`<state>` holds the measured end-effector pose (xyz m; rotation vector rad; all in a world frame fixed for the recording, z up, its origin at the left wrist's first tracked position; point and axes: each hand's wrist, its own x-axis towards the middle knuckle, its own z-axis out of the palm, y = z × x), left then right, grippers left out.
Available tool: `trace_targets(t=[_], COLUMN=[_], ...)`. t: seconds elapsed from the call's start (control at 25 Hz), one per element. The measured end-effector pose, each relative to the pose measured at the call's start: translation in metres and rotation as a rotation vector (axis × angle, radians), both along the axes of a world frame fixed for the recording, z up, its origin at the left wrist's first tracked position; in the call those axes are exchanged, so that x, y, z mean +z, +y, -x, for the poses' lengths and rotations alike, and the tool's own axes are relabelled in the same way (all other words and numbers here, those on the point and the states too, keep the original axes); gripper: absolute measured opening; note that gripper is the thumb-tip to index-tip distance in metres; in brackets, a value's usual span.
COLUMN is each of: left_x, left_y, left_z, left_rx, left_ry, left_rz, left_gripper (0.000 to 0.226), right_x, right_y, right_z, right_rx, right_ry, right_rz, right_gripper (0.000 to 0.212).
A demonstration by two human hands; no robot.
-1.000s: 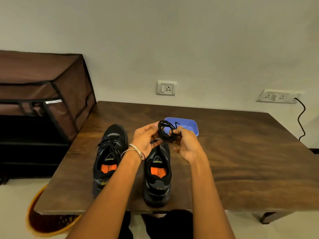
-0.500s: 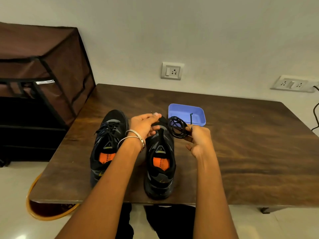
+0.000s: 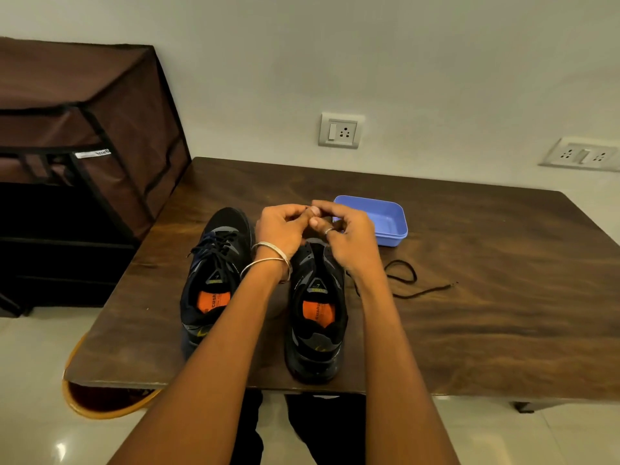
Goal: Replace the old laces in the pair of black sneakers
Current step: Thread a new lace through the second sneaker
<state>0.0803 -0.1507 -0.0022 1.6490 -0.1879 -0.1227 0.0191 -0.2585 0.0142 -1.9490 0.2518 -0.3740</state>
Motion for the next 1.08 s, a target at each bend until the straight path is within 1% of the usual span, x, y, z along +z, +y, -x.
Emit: trace_targets(t=[0.08, 0.12, 0.16, 0.24, 0.28, 0.36, 0.4, 0.48, 0.56, 0.68, 0.76, 0.96, 1.08], left_x=[-0.006, -0.009, -0.014, -0.023, -0.028, -0.038, -0.042, -0.048, -0.049, -0.052, -0.056, -0.059, -0.058], left_y=[0.004, 0.005, 0.005, 0.007, 0.009, 0.015, 0.016, 0.010, 0.005, 0.003, 0.004, 0.001, 0.000], left_z=[-0.002, -0.002, -0.001, -0.004, -0.008, -0.018, -0.020, -0.018, -0.016, -0.016, -0.015, -0.011, -0.010], left_rx=[-0.049, -0.084, -0.099, -0.045, -0.001, 0.008, -0.027, -0.075, -0.058, -0.017, -0.002, 0.068, 0.073], left_ry=[0.001, 0.014, 0.031, 0.059, 0.066, 0.073, 0.081, 0.073, 0.033, 0.048, 0.060, 0.049, 0.035], left_rz=[-0.047, -0.072, -0.102, -0.154, -0.199, -0.370, -0.450, -0.522, -0.544, -0.535, -0.519, -0.467, -0.485], left_gripper=[0.007, 0.009, 0.011, 0.015, 0.015, 0.009, 0.005, 0.012, 0.016, 0.018, 0.018, 0.017, 0.018], right_x=[-0.009, -0.015, -0.020, -0.027, -0.031, -0.040, -0.045, -0.052, -0.053, -0.055, -0.059, -0.067, -0.069], right_y=[-0.004, -0.008, -0.012, -0.015, -0.016, -0.018, -0.018, -0.017, -0.016, -0.014, -0.012, 0.001, 0.008], right_z=[-0.005, -0.007, -0.010, -0.016, -0.019, -0.026, -0.030, -0.035, -0.039, -0.042, -0.043, -0.048, -0.052], right_rx=[-0.060, -0.076, -0.099, -0.167, -0.206, -0.246, -0.246, -0.209, -0.157, -0.107, -0.140, -0.294, -0.389], right_ry=[0.016, 0.045, 0.095, 0.178, 0.192, 0.227, 0.268, 0.329, 0.340, 0.340, 0.356, 0.431, 0.489], right_rz=[-0.073, -0.049, 0.033, 0.222, 0.284, 0.337, 0.358, 0.384, 0.406, 0.457, 0.405, 0.161, 0.041], right_gripper=[0.030, 0.028, 0.025, 0.016, 0.013, 0.015, 0.017, 0.019, 0.019, 0.019, 0.017, 0.022, 0.014])
